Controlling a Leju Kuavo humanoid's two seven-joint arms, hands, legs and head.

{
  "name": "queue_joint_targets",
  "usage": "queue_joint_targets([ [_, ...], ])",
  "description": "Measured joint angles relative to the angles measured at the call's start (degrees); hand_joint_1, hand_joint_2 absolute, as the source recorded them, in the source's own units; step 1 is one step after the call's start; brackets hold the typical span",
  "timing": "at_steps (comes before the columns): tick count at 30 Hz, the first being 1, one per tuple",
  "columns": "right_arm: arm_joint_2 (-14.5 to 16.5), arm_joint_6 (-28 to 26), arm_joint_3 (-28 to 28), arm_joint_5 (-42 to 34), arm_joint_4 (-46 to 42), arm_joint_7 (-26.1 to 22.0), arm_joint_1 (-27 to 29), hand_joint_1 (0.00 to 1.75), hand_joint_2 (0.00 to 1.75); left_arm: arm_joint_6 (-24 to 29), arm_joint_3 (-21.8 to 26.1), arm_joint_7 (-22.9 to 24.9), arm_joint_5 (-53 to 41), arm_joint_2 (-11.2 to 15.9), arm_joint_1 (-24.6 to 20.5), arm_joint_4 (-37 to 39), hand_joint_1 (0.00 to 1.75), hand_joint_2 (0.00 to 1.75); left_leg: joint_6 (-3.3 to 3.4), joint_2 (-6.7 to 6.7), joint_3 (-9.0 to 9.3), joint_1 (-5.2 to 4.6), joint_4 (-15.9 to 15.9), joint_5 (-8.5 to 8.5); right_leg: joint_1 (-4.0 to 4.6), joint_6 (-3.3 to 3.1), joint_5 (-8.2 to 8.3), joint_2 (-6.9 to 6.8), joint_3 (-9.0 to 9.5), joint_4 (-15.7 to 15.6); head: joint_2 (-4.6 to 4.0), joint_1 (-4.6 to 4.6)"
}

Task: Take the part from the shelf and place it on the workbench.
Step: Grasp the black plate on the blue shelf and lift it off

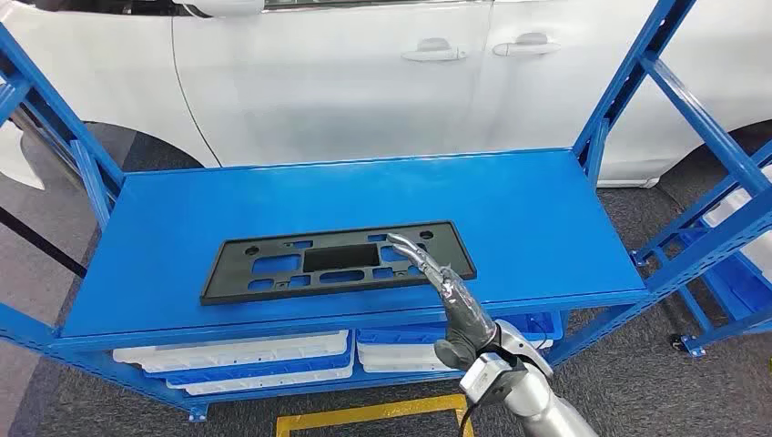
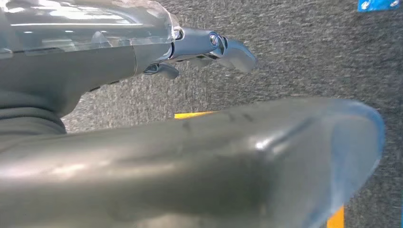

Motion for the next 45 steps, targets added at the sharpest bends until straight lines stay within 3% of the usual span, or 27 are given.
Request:
queue_joint_targets([
  [3, -0.1, -6.0, 1.6, 7.4, 0.9, 1.0, 0.0, 0.00, 1.75, 0.0, -0.3, 0.3, 0.0, 0.0, 0.0, 0.0, 0.00, 0.00, -0.67, 0.17, 0.34, 0.05, -0.3, -0.19, -0.16, -0.46, 0.09, 0.13, 0.29, -0.5, 0.00, 0.00],
  [5, 0.1, -13.4, 3.9, 16.7, 2.4, 3.1, -0.4, 0.00, 1.75, -0.1, -0.5, 0.4, 0.0, 0.0, -0.2, 0.0, 0.00, 0.00, -1.24, 0.24, -0.23, 0.04, 1.6, -1.71, -0.55, -0.99, 0.31, 0.11, 0.96, -1.4, 0.00, -0.01],
  [8, 0.9, -22.5, 7.4, 27.9, 5.5, 6.9, -1.6, 0.00, 1.75, -0.2, -0.9, 0.3, 0.0, 0.0, -0.3, 0.0, 0.00, 0.00, -1.86, 0.25, -5.17, 0.20, 11.7, -6.49, -0.63, -1.41, 0.23, 0.06, 1.38, -1.7, 0.00, -0.01],
  [9, 1.2, -24.7, 8.5, 30.3, 6.6, 7.9, -2.0, 0.00, 1.75, -0.2, -1.1, 0.3, 0.0, -0.1, -0.2, 0.0, 0.00, 0.00, -2.03, 0.25, -6.67, 0.27, 14.4, -7.15, -0.61, -1.47, 0.15, 0.07, 1.40, -1.6, 0.00, -0.01],
  [10, 1.5, -26.8, 9.5, 32.6, 7.7, 9.0, -2.4, 0.00, 1.75, -0.2, -1.3, 0.3, 0.0, -0.1, -0.2, 0.0, 0.00, 0.00, -2.17, 0.25, -7.26, 0.34, 15.1, -6.66, -0.60, -1.47, 0.06, 0.10, 1.41, -1.5, 0.00, -0.01],
  [11, 1.7, -28.9, 10.3, 34.9, 8.8, 10.0, -2.9, 0.00, 1.75, -0.1, -1.4, 0.3, 0.0, -0.1, -0.1, 0.0, 0.00, 0.00, -2.26, 0.26, -6.76, 0.42, 13.6, -5.13, -0.62, -1.41, -0.05, 0.14, 1.44, -1.4, 0.00, -0.01],
  [13, 2.2, -33.1, 11.8, 39.7, 10.7, 12.0, -3.8, 0.00, 1.75, 0.3, -1.6, 0.3, 0.0, -0.1, -0.2, 0.0, 0.00, 0.00, -2.22, 0.25, -3.47, 0.57, 6.1, -1.06, -0.62, -1.11, -0.41, 0.21, 1.49, -0.9, 0.00, -0.01],
  [14, 2.5, -34.9, 12.5, 41.9, 11.7, 13.1, -4.4, 0.00, 1.75, 0.5, -1.7, 0.3, 0.0, -0.1, -0.2, 0.0, 0.00, 0.00, -2.00, 0.22, -1.99, 0.53, 2.9, 0.20, -0.53, -0.90, -0.59, 0.28, 1.43, -0.6, 0.00, 0.00],
  [16, 3.2, -37.0, 14.1, 45.2, 13.7, 15.0, -5.5, 0.00, 1.75, 0.8, -1.8, 0.3, 0.0, -0.1, -0.3, 0.0, 0.00, 0.00, -1.40, 0.15, -0.85, 0.41, 0.1, 0.76, -0.34, -0.43, -0.74, 0.38, 1.22, -0.3, 0.00, 0.00],
  [19, 4.3, -37.8, 16.2, 47.1, 16.6, 16.9, -7.2, 0.00, 1.75, 0.9, -2.0, 0.3, 0.0, -0.2, -0.2, 0.0, 0.00, 0.00, -0.40, 0.15, -0.80, 0.50, -0.3, 1.15, -0.37, 0.39, -1.12, 0.40, 1.02, 0.2, 0.00, -0.01],
  [21, 5.1, -37.9, 17.1, 47.7, 18.2, 17.6, -8.3, 0.00, 1.75, 0.9, -2.3, 0.3, 0.0, -0.3, -0.3, 0.0, 0.00, 0.00, 0.16, 0.20, -0.68, 0.69, -0.6, 1.39, -0.58, 1.00, -3.48, 0.36, -0.65, 4.0, 0.00, -0.01],
  [23, 6.0, -38.0, 18.0, 48.8, 20.2, 18.6, -9.5, 0.00, 1.75, 1.0, -2.7, 0.3, 0.0, -0.3, -0.4, 0.0, 0.00, 0.00, 0.35, 0.27, -0.72, 0.67, -0.6, 1.41, -0.81, 1.44, -6.99, 0.33, -4.28, 11.4, 0.00, 0.00],
  [24, 6.6, -38.0, 18.4, 49.5, 21.3, 19.1, -10.0, 0.00, 1.75, 1.0, -2.9, 0.4, 0.0, -0.3, -0.4, 0.0, 0.00, 0.00, 0.36, 0.29, -0.74, 0.67, -0.6, 1.40, -0.93, 1.57, -8.04, 0.31, -5.95, 14.7, 0.00, 0.00],
  [25, 7.2, -38.0, 18.7, 50.1, 22.3, 19.6, -10.3, 0.00, 1.75, 1.0, -3.1, 0.4, 0.0, -0.2, -0.4, 0.0, 0.00, 0.00, 0.35, 0.26, -0.73, 0.67, -0.6, 1.38, -1.03, 1.62, -8.09, 0.29, -6.86, 16.3, 0.00, 0.00],
  [26, 8.0, -38.0, 19.0, 50.6, 23.3, 20.1, -10.8, 0.00, 1.75, 1.1, -3.2, 0.4, 0.0, -0.2, -0.4, 0.0, 0.00, 0.00, 0.31, 0.22, -0.68, 0.67, -0.6, 1.35, -1.13, 1.59, -6.98, 0.27, -6.70, 15.7, 0.00, 0.00],
  [27, 8.9, -38.0, 19.4, 51.0, 24.6, 20.5, -11.5, 0.00, 1.75, 1.1, -3.3, 0.4, 0.0, -0.2, -0.4, 0.0, 0.00, 0.00, 0.22, 0.19, -0.58, 0.67, -0.5, 1.29, -1.20, 1.46, -4.98, 0.25, -5.45, 12.9, 0.00, 0.00],
  [29, 11.0, -38.0, 20.0, 51.2, 27.4, 21.4, -13.8, 0.00, 1.75, 1.0, -3.7, 0.4, 0.0, -0.2, -0.5, 0.0, 0.00, 0.00, -0.15, 0.17, -0.48, 0.55, -0.4, 1.13, -1.10, 0.96, -1.19, 0.15, -1.69, 4.7, 0.00, 0.00],
  [30, 12.0, -38.1, 20.3, 51.2, 28.9, 21.8, -15.1, 0.00, 1.75, 1.0, -3.9, 0.4, 0.0, -0.2, -0.6, 0.0, 0.00, 0.00, -0.44, 0.19, -0.51, 0.47, -0.4, 1.09, -0.97, 0.71, -0.32, 0.11, -0.41, 1.9, 0.00, -0.01],
  [31, 12.9, -38.1, 20.6, 51.2, 30.2, 22.2, -16.0, 0.00, 1.75, 0.9, -4.2, 0.4, 0.0, -0.2, -0.7, 0.0, 0.00, 0.00, -0.77, 0.19, -0.58, 0.42, -0.4, 1.08, -0.81, 0.48, -0.15, 0.10, 0.21, 0.4, 0.00, -0.01],
  [35, 15.9, -38.0, 21.5, 51.5, 36.0, 23.5, -18.8, 0.00, 1.75, 0.8, -5.0, 0.6, 0.0, 0.0, -0.9, 0.0, 0.00, 0.00, -2.23, 0.21, -0.99, 0.64, 0.5, 0.24, -0.73, -0.79, 0.04, 0.17, 0.41, -0.5, 0.00, -0.01],
  [37, 17.4, -37.8, 22.1, 51.9, 38.6, 24.3, -20.2, 0.00, 1.75, 0.7, -5.5, 0.7, 0.0, 0.2, -1.0, 0.0, 0.00, 0.00, -2.61, 0.21, -3.38, 0.77, 5.7, -2.75, -0.78, -1.38, 0.15, 0.13, 0.55, -0.8, 0.00, -0.01],
  [39, 18.8, -37.4, 22.6, 52.5, 41.4, 25.1, -21.0, 0.00, 1.75, 0.6, -5.9, 0.8, 0.0, 0.3, -1.0, 0.0, 0.00, 0.00, -2.89, 0.21, -7.14, 0.78, 13.3, -5.94, -0.59, -1.69, 0.04, 0.10, 0.56, -0.8, 0.00, -0.01],
  [40, 19.3, -37.2, 22.7, 52.7, 42.7, 25.5, -21.3, 0.00, 1.75, 0.6, -6.1, 0.9, 0.0, 0.4, -0.9, 0.0, 0.00, 0.00, -2.99, 0.21, -8.36, 0.79, 15.5, -6.32, -0.51, -1.76, -0.02, 0.10, 0.57, -0.7, 0.00, 0.00],
  [41, 19.8, -37.2, 22.9, 53.0, 44.0, 25.8, -21.5, 0.00, 1.75, 0.6, -6.2, 1.0, 0.0, 0.4, -0.9, 0.0, 0.00, 0.00, -3.06, 0.22, -8.68, 0.81, 15.8, -5.62, -0.47, -1.79, -0.09, 0.11, 0.58, -0.6, 0.00, 0.00],
  [42, 20.4, -37.2, 23.0, 53.3, 45.3, 26.1, -21.8, 0.00, 1.75, 0.6, -6.3, 1.1, 0.0, 0.5, -0.9, 0.0, 0.00, 0.00, -3.07, 0.23, -7.86, 0.84, 13.7, -3.83, -0.46, -1.75, -0.19, 0.15, 0.61, -0.5, 0.00, -0.01],
  [43, 20.9, -37.2, 23.2, 53.5, 46.4, 26.3, -22.2, 0.00, 1.75, 0.6, -6.4, 1.2, 0.0, 0.5, -0.9, 0.0, 0.00, 0.00, -3.02, 0.23, -6.19, 0.88, 9.9, -1.53, -0.47, -1.64, -0.36, 0.22, 0.61, -0.3, 0.00, -0.01],
  [45, 21.9, -37.2, 23.7, 53.7, 48.4, 26.5, -23.3, 0.00, 1.75, 0.6, -6.8, 1.3, 0.0, 0.7, -1.1, 0.0, 0.00, 0.00, -2.63, 0.17, -3.04, 0.75, 2.9, 1.21, -0.26, -1.19, -0.77, 0.37, 0.46, 0.4, 0.00, -0.02],
])
